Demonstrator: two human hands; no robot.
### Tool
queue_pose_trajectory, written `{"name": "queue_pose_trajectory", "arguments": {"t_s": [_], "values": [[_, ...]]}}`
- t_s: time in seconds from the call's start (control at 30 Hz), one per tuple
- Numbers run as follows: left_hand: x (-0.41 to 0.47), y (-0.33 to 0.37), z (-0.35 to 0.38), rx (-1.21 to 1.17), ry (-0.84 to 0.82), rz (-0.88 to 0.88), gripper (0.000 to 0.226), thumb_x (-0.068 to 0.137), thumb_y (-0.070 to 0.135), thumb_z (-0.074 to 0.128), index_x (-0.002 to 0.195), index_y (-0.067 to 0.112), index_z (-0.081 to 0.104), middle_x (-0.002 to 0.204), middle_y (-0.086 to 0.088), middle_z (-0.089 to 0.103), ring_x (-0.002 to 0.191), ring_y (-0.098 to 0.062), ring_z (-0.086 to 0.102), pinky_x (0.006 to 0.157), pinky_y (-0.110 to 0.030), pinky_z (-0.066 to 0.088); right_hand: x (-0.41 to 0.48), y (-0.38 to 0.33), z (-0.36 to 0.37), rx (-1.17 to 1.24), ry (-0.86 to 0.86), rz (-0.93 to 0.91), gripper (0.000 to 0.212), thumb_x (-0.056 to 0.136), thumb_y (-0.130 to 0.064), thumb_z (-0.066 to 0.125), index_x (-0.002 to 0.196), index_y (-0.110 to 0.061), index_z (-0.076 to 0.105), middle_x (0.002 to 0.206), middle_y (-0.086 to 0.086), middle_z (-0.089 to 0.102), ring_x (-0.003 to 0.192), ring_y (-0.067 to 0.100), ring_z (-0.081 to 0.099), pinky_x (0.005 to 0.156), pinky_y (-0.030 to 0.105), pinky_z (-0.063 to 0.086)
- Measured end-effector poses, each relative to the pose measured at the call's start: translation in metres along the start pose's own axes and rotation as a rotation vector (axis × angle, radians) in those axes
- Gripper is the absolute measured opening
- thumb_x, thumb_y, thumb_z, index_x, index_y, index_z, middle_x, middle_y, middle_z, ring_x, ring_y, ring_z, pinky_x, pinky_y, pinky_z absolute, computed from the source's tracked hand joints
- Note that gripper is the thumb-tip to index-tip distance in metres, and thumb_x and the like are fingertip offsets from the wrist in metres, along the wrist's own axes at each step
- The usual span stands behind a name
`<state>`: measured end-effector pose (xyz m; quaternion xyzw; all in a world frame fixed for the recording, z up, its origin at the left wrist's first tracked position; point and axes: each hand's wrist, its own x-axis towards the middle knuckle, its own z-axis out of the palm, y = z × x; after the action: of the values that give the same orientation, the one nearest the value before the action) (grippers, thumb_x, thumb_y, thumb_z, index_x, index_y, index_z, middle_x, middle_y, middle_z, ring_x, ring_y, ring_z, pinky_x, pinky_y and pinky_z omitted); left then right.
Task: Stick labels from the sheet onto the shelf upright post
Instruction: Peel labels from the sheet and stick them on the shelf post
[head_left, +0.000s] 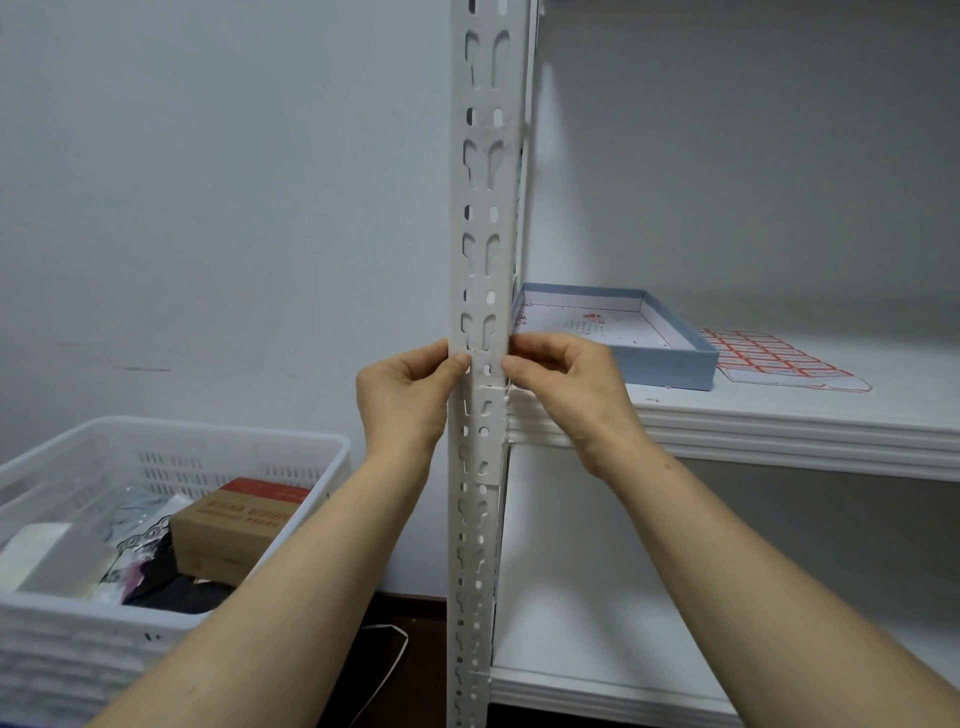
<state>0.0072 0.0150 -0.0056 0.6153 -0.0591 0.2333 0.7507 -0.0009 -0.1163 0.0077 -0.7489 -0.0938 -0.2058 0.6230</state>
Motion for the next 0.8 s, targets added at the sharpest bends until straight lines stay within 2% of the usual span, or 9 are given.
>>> {"name": "queue_pose_trajectory", "arguments": {"t_s": [0.1, 0.2, 0.3, 0.5, 0.67, 0.8], "values": [[0.002, 0.002, 0.002, 0.042, 0.026, -0.020, 0.015, 0.077, 0.005, 0.075, 0.091, 0.011, 0.074, 0.075, 0.009, 0.069, 0.063, 0.009, 0.064, 0.062, -0.003, 0.047, -0.001, 0.000, 0.000, 0.000, 0.004, -0.005, 0.028, 0.083, -0.009, 0.067, 0.110, -0.010, 0.068, 0.101, 0.000, 0.071, 0.096, 0.009, 0.066, 0.091, 0.026, 0.052], [0.002, 0.004, 0.003, 0.059, 0.033, -0.026, 0.015, 0.077, 0.005, 0.075, 0.079, 0.020, 0.072, 0.072, 0.011, 0.068, 0.059, 0.010, 0.063, 0.059, -0.003, 0.046, -0.001, -0.001, 0.000, -0.002, 0.002, -0.007, 0.028, 0.083, -0.010, 0.067, 0.110, -0.010, 0.068, 0.101, -0.001, 0.071, 0.095, 0.009, 0.066, 0.090, 0.025, 0.052], [0.002, 0.005, 0.002, 0.087, 0.034, -0.024, 0.019, 0.077, 0.007, 0.076, 0.073, 0.025, 0.070, 0.072, 0.011, 0.069, 0.063, 0.007, 0.065, 0.062, -0.005, 0.048, -0.002, -0.001, 0.000, -0.004, 0.006, -0.009, 0.028, 0.082, -0.010, 0.067, 0.110, -0.010, 0.068, 0.100, -0.001, 0.072, 0.094, 0.008, 0.067, 0.089, 0.024, 0.052], [0.002, 0.008, 0.003, 0.129, 0.039, -0.023, 0.012, 0.075, 0.009, 0.078, 0.077, 0.019, 0.073, 0.076, 0.007, 0.071, 0.072, -0.004, 0.068, 0.072, -0.016, 0.050, -0.001, -0.001, 0.000, -0.009, 0.004, -0.007, 0.029, 0.082, -0.012, 0.068, 0.110, -0.011, 0.068, 0.100, -0.003, 0.072, 0.093, 0.007, 0.067, 0.089, 0.024, 0.052], [0.005, 0.009, 0.001, 0.227, 0.031, 0.016, 0.012, 0.071, 0.017, 0.081, 0.072, 0.026, 0.073, 0.077, 0.005, 0.074, 0.080, -0.011, 0.071, 0.084, -0.031, 0.055, -0.001, 0.000, 0.000, -0.012, 0.004, -0.005, 0.032, 0.081, -0.013, 0.069, 0.112, -0.010, 0.067, 0.101, -0.002, 0.071, 0.095, 0.008, 0.066, 0.091, 0.026, 0.052], [0.004, 0.011, 0.002, 0.280, 0.020, 0.044, 0.018, 0.070, 0.020, 0.081, 0.063, 0.032, 0.070, 0.073, 0.009, 0.073, 0.078, -0.011, 0.071, 0.084, -0.036, 0.056, -0.001, 0.000, 0.000, -0.010, 0.001, -0.008, 0.031, 0.081, -0.014, 0.070, 0.112, -0.010, 0.067, 0.101, -0.002, 0.071, 0.095, 0.008, 0.066, 0.090, 0.025, 0.052]]}}
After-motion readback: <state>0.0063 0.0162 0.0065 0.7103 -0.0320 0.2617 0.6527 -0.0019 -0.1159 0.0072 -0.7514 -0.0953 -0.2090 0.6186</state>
